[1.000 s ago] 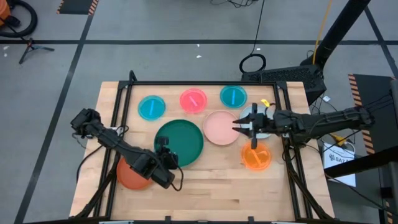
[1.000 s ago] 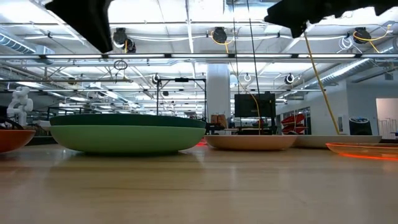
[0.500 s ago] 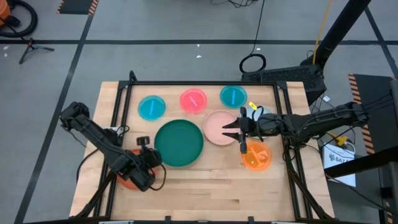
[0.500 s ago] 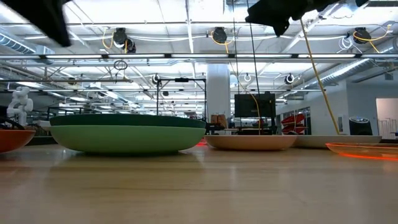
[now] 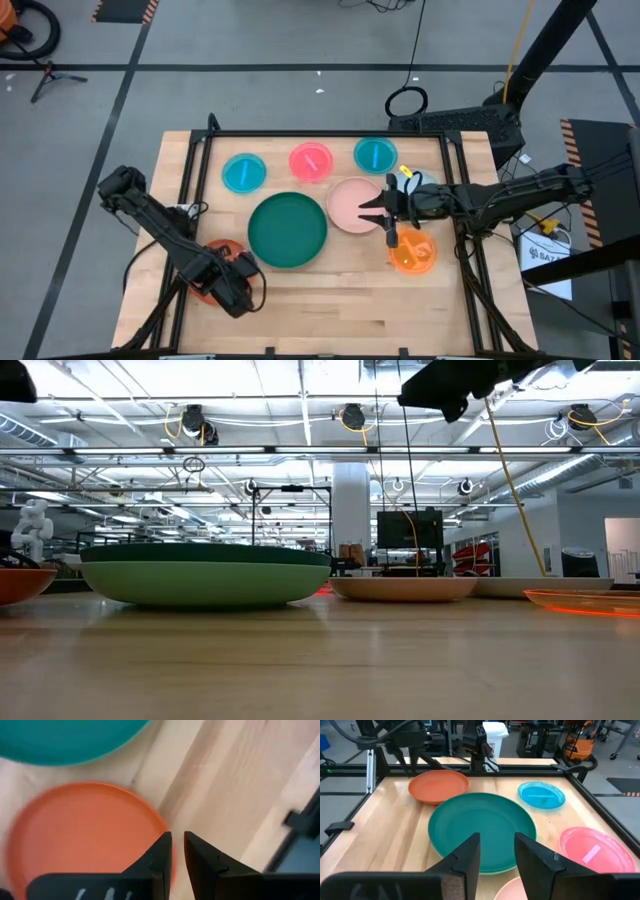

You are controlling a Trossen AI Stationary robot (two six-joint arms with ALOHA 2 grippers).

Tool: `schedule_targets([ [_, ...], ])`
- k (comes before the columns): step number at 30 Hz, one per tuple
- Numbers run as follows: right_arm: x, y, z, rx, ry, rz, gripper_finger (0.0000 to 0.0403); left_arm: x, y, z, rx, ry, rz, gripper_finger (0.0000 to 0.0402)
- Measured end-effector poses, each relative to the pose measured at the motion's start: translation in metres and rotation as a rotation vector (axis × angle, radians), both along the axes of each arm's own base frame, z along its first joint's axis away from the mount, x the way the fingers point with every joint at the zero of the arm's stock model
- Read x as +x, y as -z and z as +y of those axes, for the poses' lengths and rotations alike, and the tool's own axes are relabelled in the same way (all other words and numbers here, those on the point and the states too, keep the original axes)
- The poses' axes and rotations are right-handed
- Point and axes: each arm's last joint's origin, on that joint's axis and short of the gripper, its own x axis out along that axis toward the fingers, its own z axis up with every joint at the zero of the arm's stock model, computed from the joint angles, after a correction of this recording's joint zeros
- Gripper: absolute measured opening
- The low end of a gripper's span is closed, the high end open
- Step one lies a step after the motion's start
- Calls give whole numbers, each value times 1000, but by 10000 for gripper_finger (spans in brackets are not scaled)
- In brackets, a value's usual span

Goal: Stack plastic plates
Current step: Stack the orange plate on top of the dark green plate

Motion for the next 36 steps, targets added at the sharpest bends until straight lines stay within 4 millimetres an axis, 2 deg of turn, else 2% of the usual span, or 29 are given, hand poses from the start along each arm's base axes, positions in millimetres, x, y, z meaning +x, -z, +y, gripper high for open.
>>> schedule_targets([
  [6,-1,2,0,4,2,22,114,2,9,-3,-17,-188,55,58],
  [10,-1,3,0,4,1,28,114,4,17,-9,-23,-241,85,64],
  [13,-1,3,0,4,0,33,114,5,24,-12,-11,-259,118,85],
  [19,-2,5,0,4,1,56,114,5,38,-17,39,-253,179,154],
  [22,-2,5,0,4,1,56,114,7,48,-18,77,-259,212,172],
  [28,-2,5,0,4,0,57,114,11,65,-23,114,-255,245,177],
  [36,-2,5,0,4,0,57,114,15,74,-26,117,-245,247,177],
])
